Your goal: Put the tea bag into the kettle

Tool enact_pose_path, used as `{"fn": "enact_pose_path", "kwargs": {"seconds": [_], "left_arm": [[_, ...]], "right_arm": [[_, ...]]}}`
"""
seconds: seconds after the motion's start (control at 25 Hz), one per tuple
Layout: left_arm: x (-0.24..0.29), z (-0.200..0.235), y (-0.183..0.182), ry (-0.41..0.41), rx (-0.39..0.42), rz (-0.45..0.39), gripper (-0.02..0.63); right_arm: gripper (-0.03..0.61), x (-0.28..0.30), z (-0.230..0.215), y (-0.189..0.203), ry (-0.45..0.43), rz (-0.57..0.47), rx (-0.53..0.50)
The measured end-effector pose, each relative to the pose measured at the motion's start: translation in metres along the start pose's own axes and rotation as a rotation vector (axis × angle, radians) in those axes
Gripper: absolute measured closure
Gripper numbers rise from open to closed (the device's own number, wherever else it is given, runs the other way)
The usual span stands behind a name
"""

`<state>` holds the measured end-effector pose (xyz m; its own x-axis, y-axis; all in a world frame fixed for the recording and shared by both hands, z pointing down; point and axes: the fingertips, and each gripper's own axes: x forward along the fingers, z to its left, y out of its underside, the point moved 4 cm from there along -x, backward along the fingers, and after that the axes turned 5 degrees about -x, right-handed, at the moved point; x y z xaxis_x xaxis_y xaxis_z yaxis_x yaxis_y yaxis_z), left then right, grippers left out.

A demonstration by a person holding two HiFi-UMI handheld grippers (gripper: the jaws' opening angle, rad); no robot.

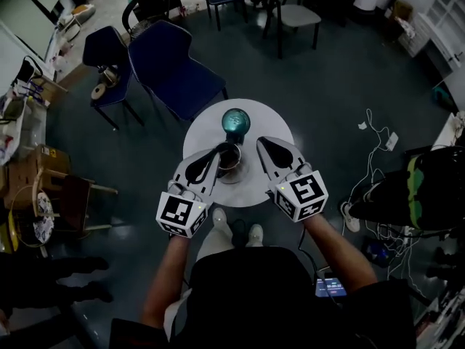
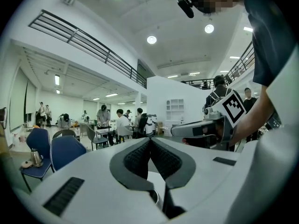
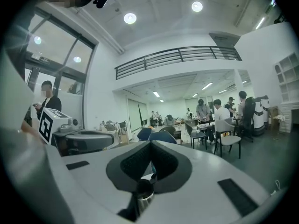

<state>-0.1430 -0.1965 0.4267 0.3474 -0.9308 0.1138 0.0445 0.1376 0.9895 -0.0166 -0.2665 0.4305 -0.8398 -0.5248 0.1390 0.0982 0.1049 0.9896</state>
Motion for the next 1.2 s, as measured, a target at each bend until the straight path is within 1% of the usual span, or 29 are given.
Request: {"fn": "enact_pose_path", "kwargs": {"seconds": [0.32, 0.56, 0.84, 1.0, 1.2], "left_arm": [[-0.013, -0.016, -0.003, -0.047, -0.002, -0.039, 0.598], [-0.023, -0.034, -0.006, -0.082, 0.022, -0.088, 0.598], [-0.043, -0.044, -0.005, -0.137, 0.010, -0.105, 0.598], [-0.052, -0.048, -0.005, -0.138, 0.017, -0.100, 0.598], [-0.064, -0.052, -0.012, -0.131, 0.004, -0.106, 0.598]], "right_arm": [[0.560, -0.017, 0.002, -0.007, -0.013, -0.031, -0.013], [0.560, -0.028, 0.011, 0.001, -0.055, -0.039, -0.051], [0.560, -0.035, 0.023, 0.006, -0.092, -0.039, -0.050], [0.560, -0.037, 0.029, 0.002, -0.102, -0.047, -0.054], [0.560, -0.044, 0.039, -0.007, -0.098, -0.057, -0.050]]}}
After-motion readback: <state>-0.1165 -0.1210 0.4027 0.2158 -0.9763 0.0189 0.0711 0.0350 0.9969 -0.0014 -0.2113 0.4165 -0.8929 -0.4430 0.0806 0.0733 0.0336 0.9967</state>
